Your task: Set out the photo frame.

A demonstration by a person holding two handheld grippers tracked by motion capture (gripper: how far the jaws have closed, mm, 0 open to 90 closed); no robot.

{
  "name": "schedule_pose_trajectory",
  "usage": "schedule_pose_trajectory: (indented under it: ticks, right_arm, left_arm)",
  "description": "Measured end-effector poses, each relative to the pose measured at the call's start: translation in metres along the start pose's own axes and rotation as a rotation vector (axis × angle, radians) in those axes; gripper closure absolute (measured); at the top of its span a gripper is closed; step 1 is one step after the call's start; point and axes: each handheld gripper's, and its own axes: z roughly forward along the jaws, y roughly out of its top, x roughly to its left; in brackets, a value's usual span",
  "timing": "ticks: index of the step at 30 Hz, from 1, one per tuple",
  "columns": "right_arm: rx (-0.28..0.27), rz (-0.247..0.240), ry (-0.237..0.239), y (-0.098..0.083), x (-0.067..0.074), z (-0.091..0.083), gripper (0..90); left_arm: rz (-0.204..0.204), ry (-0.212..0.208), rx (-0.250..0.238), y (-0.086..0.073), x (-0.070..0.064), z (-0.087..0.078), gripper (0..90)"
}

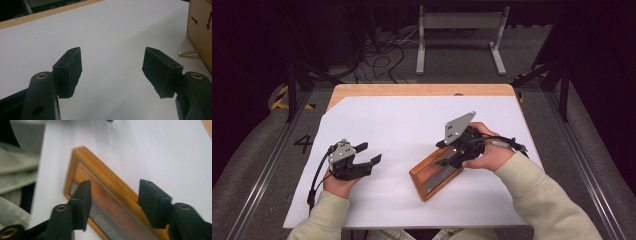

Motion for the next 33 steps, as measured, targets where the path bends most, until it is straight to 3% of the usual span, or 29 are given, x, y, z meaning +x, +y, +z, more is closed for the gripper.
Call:
schedule_pose_trajectory:
  ticks: [4,5,10,13,14,15,17,18,22,26,29,32,33]
  right_arm:
    - [0.154,-0.062,0.071,0.009,-0.018,0.027,33.0]
    - [0.194,-0.068,0.107,0.011,-0.022,0.037,31.7]
    - [0.343,-0.099,0.236,0.012,-0.024,0.067,35.9]
    - [0.355,-0.134,0.257,0.016,-0.023,0.066,43.6]
    - [0.371,-0.141,0.285,0.018,-0.021,0.062,56.5]
    - [0.383,-0.138,0.315,0.017,-0.021,0.060,62.7]
    - [0.402,-0.127,0.334,0.016,-0.021,0.058,66.9]
    - [0.411,-0.092,0.366,0.015,-0.021,0.055,69.9]
    - [0.409,-0.084,0.319,0.014,-0.021,0.048,70.1]
    - [0.384,-0.034,0.262,0.012,-0.040,0.051,69.9]
    - [0.372,0.031,0.256,0.010,-0.053,0.054,69.3]
    - [0.346,0.066,0.226,0.005,-0.057,0.053,64.1]
    - [0.348,0.079,0.178,0.003,-0.059,0.052,59.1]
  left_arm:
    - [0.000,-0.002,0.002,-0.001,0.001,0.000,32.2]
    - [-0.002,-0.002,0.002,-0.001,0.001,0.000,32.2]
    - [-0.003,-0.001,-0.001,-0.002,0.002,-0.002,32.1]
    - [-0.003,0.000,-0.001,-0.002,0.002,-0.002,32.1]
    - [-0.006,0.000,-0.002,-0.002,0.002,-0.002,32.1]
    - [-0.005,0.001,-0.003,-0.002,0.002,-0.003,32.1]
    - [-0.004,0.001,-0.003,-0.002,0.002,-0.003,32.0]
    - [-0.004,0.002,-0.002,-0.002,0.002,-0.002,32.0]
    - [-0.001,0.002,0.006,-0.002,0.001,-0.001,32.0]
    - [-0.003,0.002,0.012,-0.003,0.001,-0.001,31.9]
    - [-0.005,0.002,0.009,-0.003,0.002,-0.002,31.7]
    - [-0.008,-0.001,0.009,-0.003,0.002,-0.001,31.7]
    - [-0.007,-0.002,0.010,-0.003,0.002,-0.001,31.6]
